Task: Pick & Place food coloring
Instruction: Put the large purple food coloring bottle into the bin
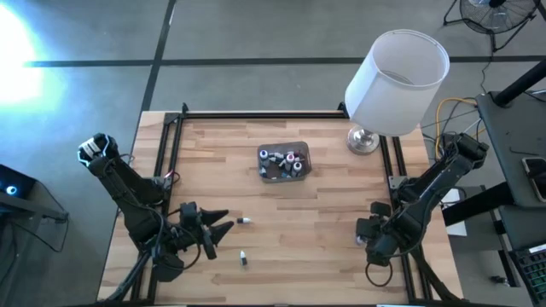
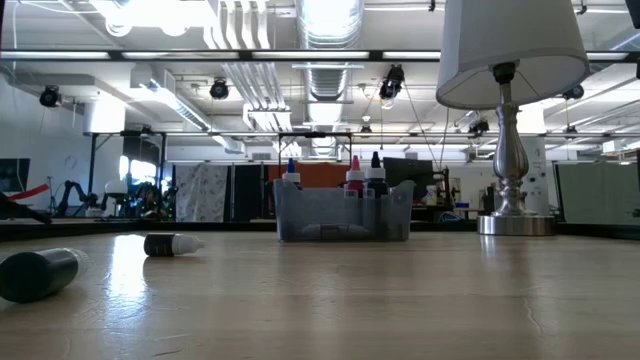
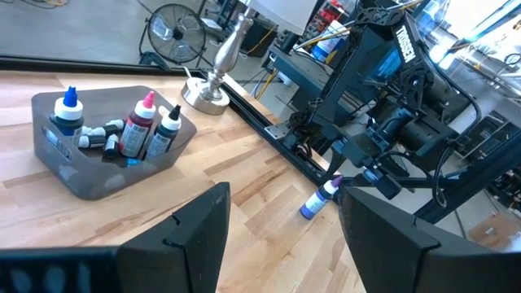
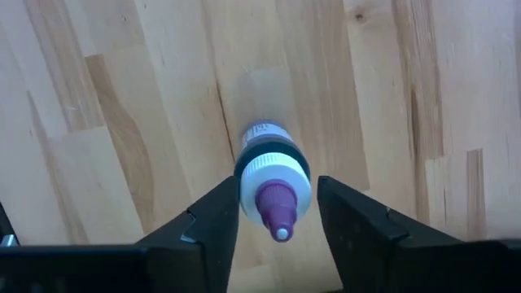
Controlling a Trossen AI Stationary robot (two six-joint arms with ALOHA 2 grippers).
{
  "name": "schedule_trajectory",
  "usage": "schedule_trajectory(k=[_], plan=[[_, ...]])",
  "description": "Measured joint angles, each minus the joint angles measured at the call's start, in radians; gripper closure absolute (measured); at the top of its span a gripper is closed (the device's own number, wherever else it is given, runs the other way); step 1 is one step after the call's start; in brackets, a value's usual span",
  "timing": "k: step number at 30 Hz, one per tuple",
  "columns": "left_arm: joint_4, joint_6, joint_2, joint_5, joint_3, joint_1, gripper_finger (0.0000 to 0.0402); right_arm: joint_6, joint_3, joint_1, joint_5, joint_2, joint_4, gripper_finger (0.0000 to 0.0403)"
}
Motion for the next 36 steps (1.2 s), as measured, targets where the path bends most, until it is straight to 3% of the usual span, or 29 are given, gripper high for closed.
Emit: schedule_trajectory(k=[8, 15, 20, 27, 36], plan=[[0.001, 0.000, 0.000, 0.000, 0.000, 0.002, 0.0195, 0.000, 0.006, 0.000, -0.001, 0.000, -0.001, 0.0291], [0.001, 0.000, 0.000, 0.000, 0.000, 0.008, 0.0195, -0.036, 0.116, -0.075, 0.075, 0.000, -0.052, 0.0299], [0.000, 0.000, 0.000, 0.000, 0.000, 0.018, 0.0195, -0.293, 0.267, -0.287, 0.168, 0.016, -0.084, 0.0300], [0.000, -0.001, 0.000, 0.015, 0.000, 0.021, 0.0195, -0.750, 0.531, -0.630, 0.158, 0.190, -0.093, 0.0301], [-0.001, -0.004, 0.000, 0.070, 0.000, 0.020, 0.0195, -1.024, 0.904, -0.827, 0.066, 0.495, -0.116, 0.0301]])
